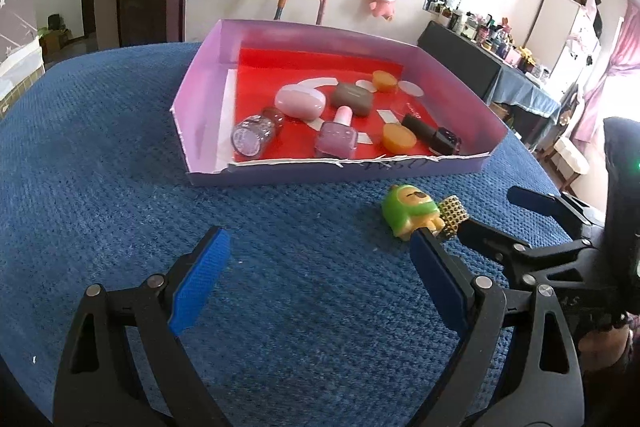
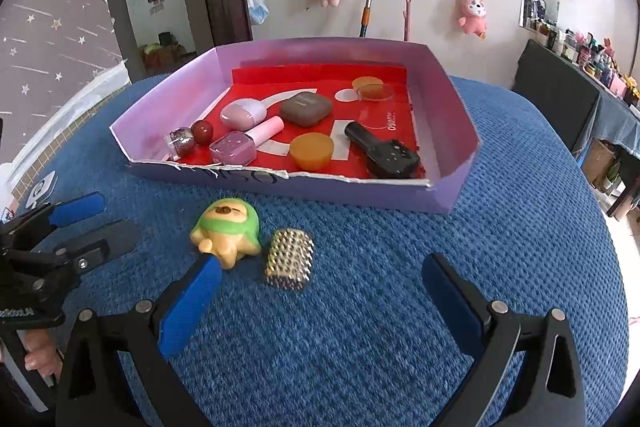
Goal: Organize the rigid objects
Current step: 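Move both open tools toward the green figurine and gold mesh roller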
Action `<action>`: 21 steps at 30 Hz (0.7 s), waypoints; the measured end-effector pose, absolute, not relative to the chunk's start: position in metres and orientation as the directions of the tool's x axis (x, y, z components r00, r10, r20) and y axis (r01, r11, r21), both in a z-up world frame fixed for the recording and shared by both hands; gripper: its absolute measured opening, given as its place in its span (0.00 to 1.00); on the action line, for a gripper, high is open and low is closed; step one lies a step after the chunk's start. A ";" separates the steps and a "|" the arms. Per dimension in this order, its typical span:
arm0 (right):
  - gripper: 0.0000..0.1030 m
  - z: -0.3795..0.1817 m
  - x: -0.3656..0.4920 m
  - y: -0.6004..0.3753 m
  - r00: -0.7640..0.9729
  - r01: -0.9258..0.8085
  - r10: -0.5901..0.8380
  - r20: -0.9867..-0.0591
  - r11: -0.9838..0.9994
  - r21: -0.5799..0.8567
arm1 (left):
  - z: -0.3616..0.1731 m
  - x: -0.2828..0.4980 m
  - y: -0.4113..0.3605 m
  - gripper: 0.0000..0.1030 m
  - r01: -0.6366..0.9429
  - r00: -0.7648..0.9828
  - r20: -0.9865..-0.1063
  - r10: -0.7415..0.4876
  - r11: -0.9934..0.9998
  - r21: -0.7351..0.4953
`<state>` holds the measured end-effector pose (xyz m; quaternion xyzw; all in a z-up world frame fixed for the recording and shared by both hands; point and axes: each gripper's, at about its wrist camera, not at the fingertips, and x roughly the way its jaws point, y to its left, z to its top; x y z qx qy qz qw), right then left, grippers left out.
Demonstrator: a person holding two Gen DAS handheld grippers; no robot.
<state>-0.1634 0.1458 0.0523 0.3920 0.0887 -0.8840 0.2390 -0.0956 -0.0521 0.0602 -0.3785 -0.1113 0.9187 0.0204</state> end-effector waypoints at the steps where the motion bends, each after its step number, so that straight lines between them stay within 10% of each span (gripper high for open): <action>1: 1.00 0.052 -0.165 0.143 -0.578 0.492 -0.344 -0.740 -0.870 0.019 | 0.059 -0.096 -0.054 0.89 0.046 -0.709 -0.695 0.124 -0.974 -0.221; 21: 1.00 0.034 -0.177 0.111 -0.503 0.533 -0.334 -0.797 -0.846 0.018 | 0.049 -0.093 -0.072 0.89 0.054 -0.697 -0.707 0.124 -0.973 -0.224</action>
